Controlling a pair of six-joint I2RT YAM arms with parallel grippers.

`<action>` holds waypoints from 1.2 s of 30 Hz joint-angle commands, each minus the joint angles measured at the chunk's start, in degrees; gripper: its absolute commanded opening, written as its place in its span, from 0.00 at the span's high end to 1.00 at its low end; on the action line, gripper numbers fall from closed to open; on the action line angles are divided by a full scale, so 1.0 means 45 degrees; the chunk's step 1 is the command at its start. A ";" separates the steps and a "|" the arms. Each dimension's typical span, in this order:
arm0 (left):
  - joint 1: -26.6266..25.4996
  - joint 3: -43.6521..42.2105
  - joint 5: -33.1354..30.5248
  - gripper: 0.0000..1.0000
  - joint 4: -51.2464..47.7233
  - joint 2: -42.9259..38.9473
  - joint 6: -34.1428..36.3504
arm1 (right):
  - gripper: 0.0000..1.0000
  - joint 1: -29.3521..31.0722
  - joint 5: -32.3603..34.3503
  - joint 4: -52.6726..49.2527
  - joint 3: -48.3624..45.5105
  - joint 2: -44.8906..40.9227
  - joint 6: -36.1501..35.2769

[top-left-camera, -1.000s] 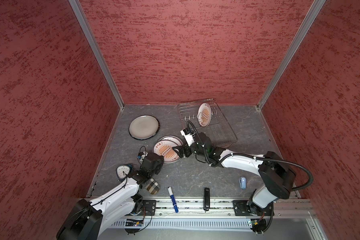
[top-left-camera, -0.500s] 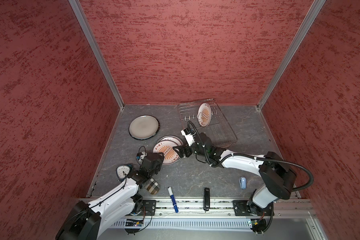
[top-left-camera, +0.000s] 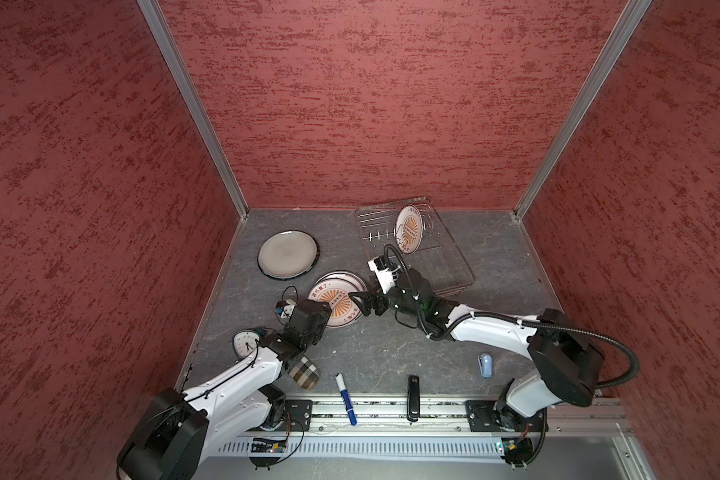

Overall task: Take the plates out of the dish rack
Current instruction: 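Open the left gripper above the stack while the right gripper parks near the rack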

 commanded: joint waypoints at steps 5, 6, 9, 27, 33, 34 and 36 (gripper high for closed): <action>-0.0281 0.0442 -0.0379 0.38 0.0199 0.0392 0.0179 | 0.03 0.0076 0.0338 0.0743 -0.0208 -0.0381 -0.0018; -0.0329 0.0565 -0.0360 0.38 0.0131 0.0513 0.0220 | 0.03 0.0066 0.0341 0.0762 -0.0183 -0.0340 -0.0018; -0.0456 0.1068 -0.0656 0.38 -0.0719 0.0863 0.0190 | 0.03 0.0076 0.0319 0.0745 -0.0103 -0.0214 -0.0017; -0.0419 0.0522 -0.1569 0.41 -0.1097 0.0252 -0.0113 | 0.03 0.0075 0.0307 0.1132 -0.0135 -0.0014 0.0054; -0.0419 0.0287 -0.1667 0.44 -0.1133 -0.0079 -0.0183 | 0.03 0.0076 0.0355 0.1185 -0.0177 0.0035 0.0089; -0.0419 0.0282 -0.1705 0.45 -0.1183 -0.0116 -0.0201 | 0.03 0.0076 0.0336 0.1211 -0.0175 0.0062 0.0099; -0.0419 0.0282 -0.1727 0.46 -0.1253 -0.0163 -0.0212 | 0.03 0.0078 0.0317 0.1197 -0.0111 0.0135 0.0118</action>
